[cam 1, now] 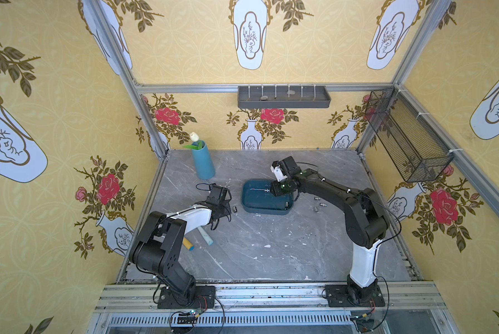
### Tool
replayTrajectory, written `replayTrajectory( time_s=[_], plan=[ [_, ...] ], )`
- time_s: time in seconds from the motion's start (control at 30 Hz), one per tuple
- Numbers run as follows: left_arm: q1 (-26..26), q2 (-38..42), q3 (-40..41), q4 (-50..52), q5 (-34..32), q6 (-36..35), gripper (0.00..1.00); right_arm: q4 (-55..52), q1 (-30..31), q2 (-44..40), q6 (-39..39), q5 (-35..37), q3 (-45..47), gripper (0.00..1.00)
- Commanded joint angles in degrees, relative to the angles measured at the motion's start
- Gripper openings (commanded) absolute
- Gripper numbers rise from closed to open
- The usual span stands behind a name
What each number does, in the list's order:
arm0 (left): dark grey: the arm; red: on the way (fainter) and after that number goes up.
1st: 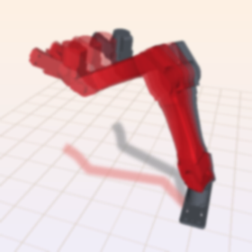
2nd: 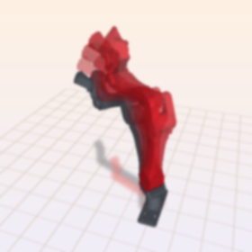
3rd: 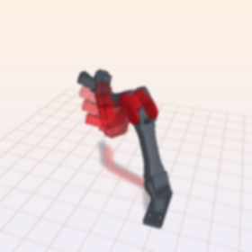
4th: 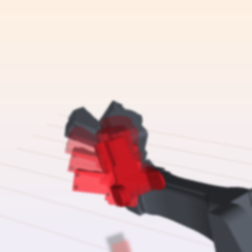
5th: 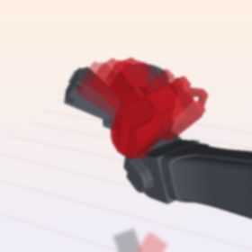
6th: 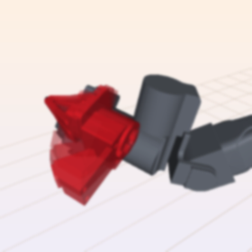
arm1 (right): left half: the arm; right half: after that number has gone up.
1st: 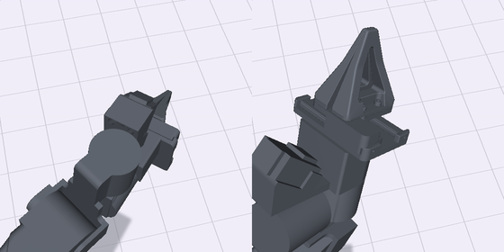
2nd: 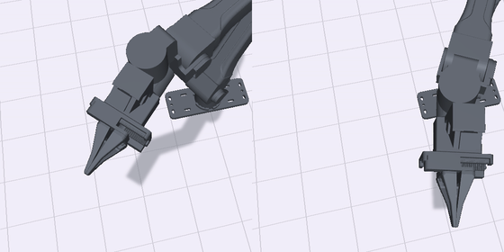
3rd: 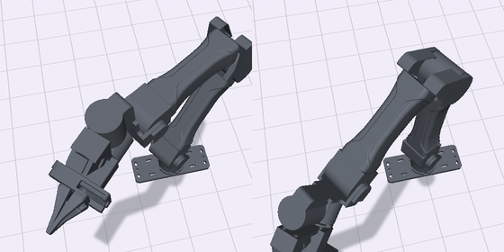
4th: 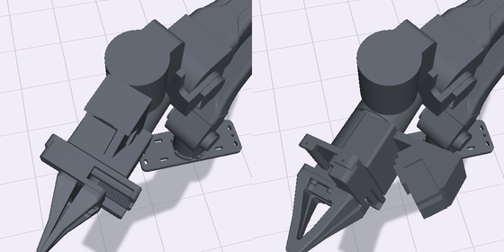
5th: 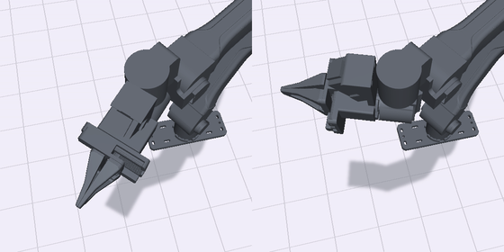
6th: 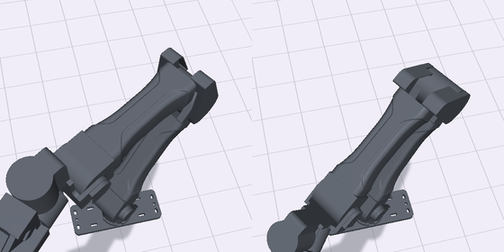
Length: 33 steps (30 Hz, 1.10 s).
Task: Take out the socket from the storage box
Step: Place the socket head at the center of the board, then pick up the socket head from the storage box.
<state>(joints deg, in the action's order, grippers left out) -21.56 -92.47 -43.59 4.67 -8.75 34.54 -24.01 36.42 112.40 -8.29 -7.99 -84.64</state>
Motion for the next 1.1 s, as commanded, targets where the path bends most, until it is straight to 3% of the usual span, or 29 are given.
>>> replayTrajectory(
  time_s=[0.0,0.33,0.63,1.07],
  plan=[
    [0.00,-0.35,0.71,-2.27,0.52,0.52,0.21,1.41,0.39,1.01,1.73,1.65,-0.81,0.44],
    [0.02,1.85,0.63,-2.64,2.97,0.35,0.43,3.54,2.00,4.52,8.27,3.66,-2.44,0.47],
    [0.03,5.69,-2.71,-6.35,14.93,-2.76,0.46,6.20,3.38,6.72,14.31,5.02,-2.63,0.49],
    [0.03,-3.39,-10.53,-9.49,24.22,-4.79,0.47,7.24,3.84,9.91,17.59,5.53,-4.71,0.53]
  ],
)
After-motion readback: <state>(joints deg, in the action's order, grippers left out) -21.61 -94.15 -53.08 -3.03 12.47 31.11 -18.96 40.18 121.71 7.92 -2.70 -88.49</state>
